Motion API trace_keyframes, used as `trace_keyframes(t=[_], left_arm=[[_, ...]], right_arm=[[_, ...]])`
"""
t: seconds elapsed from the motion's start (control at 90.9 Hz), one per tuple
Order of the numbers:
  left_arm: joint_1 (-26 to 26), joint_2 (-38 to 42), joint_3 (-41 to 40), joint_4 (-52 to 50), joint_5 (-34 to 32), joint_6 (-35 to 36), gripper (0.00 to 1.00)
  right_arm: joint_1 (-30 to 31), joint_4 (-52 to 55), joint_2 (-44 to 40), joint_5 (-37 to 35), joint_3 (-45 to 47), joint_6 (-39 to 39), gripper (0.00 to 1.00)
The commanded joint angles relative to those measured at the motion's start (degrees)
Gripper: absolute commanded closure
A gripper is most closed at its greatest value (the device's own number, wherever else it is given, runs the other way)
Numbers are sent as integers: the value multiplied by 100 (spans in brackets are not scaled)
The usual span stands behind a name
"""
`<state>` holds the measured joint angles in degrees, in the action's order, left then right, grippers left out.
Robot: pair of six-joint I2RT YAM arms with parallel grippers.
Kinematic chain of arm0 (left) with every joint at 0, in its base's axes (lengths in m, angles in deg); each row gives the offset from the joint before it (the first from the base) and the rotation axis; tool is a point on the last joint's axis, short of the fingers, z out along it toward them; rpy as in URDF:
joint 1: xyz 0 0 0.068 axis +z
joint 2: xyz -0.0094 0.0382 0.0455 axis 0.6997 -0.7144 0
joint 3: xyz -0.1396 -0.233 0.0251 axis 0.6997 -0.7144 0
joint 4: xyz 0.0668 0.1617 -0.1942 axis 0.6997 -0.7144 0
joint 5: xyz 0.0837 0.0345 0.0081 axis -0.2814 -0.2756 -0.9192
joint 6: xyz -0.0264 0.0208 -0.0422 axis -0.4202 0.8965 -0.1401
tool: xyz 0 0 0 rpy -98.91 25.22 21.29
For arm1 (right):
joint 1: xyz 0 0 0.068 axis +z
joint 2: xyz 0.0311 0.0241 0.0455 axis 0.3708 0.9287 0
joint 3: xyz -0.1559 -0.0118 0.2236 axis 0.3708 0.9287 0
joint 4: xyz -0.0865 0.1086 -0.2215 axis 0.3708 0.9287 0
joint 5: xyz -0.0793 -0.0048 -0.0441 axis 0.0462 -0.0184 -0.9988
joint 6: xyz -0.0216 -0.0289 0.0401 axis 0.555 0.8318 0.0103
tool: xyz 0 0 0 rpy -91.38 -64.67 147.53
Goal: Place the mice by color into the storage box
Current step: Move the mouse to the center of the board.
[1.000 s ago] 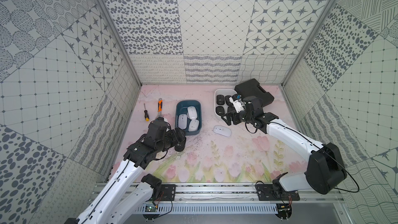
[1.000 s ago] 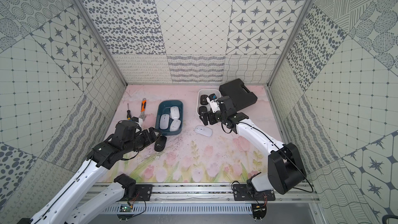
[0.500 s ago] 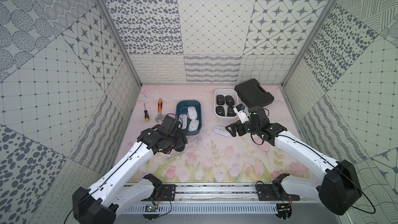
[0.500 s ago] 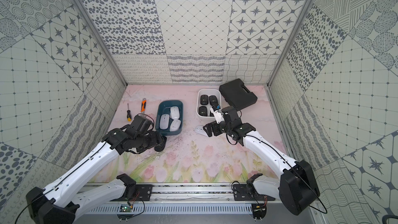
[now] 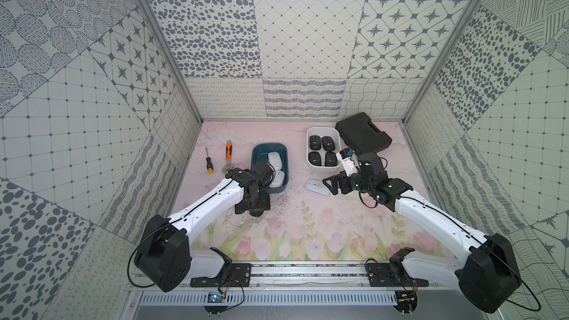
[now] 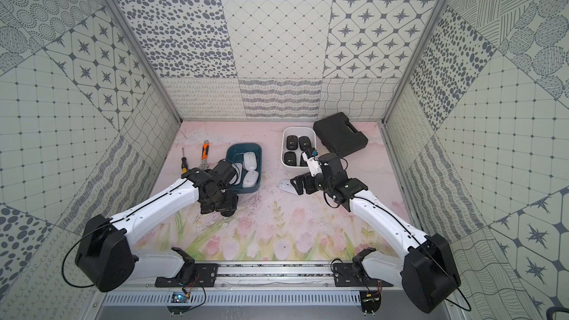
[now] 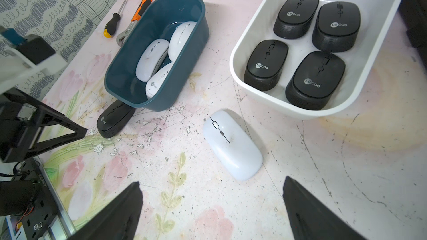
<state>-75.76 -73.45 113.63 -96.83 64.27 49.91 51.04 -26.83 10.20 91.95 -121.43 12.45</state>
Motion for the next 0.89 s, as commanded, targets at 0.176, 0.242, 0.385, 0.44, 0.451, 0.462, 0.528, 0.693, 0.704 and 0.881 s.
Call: trace_keyframes(t=[0.176, 0.242, 0.385, 0.44, 0.451, 0.462, 0.528, 0.693, 0.704, 0.881], left_arm=[[187, -926, 59, 794, -254, 1179, 18], [240, -1049, 140, 821, -283, 1222, 18], [339, -1353, 249, 1038, -312, 1280, 19], [372, -1473, 276, 1117, -279, 1293, 19], [383, -1494, 277, 1143, -269, 1295, 20], [384, -1518, 282, 1165, -264, 1300, 20], [397, -1639, 315, 1238, -193, 1321, 22], [393, -1919, 263, 1329, -78, 1224, 32], [393, -1919, 262, 1346, -76, 1216, 32], [212, -2046, 282, 1454, 112, 1119, 43]], right_arm=[[25, -231, -187, 17, -24, -63, 1], [25, -288, -208, 40, -13, -83, 1], [25, -371, -178, 85, -28, -148, 1], [25, -396, -185, 93, -29, -167, 1], [21, -404, -187, 98, -30, -177, 1], [23, -403, -188, 100, -26, -177, 1], [25, -394, -197, 103, -25, -178, 1], [25, -329, -297, 94, -4, -139, 1], [25, -330, -318, 90, 5, -136, 1], [25, -291, -456, 37, 45, -100, 1]])
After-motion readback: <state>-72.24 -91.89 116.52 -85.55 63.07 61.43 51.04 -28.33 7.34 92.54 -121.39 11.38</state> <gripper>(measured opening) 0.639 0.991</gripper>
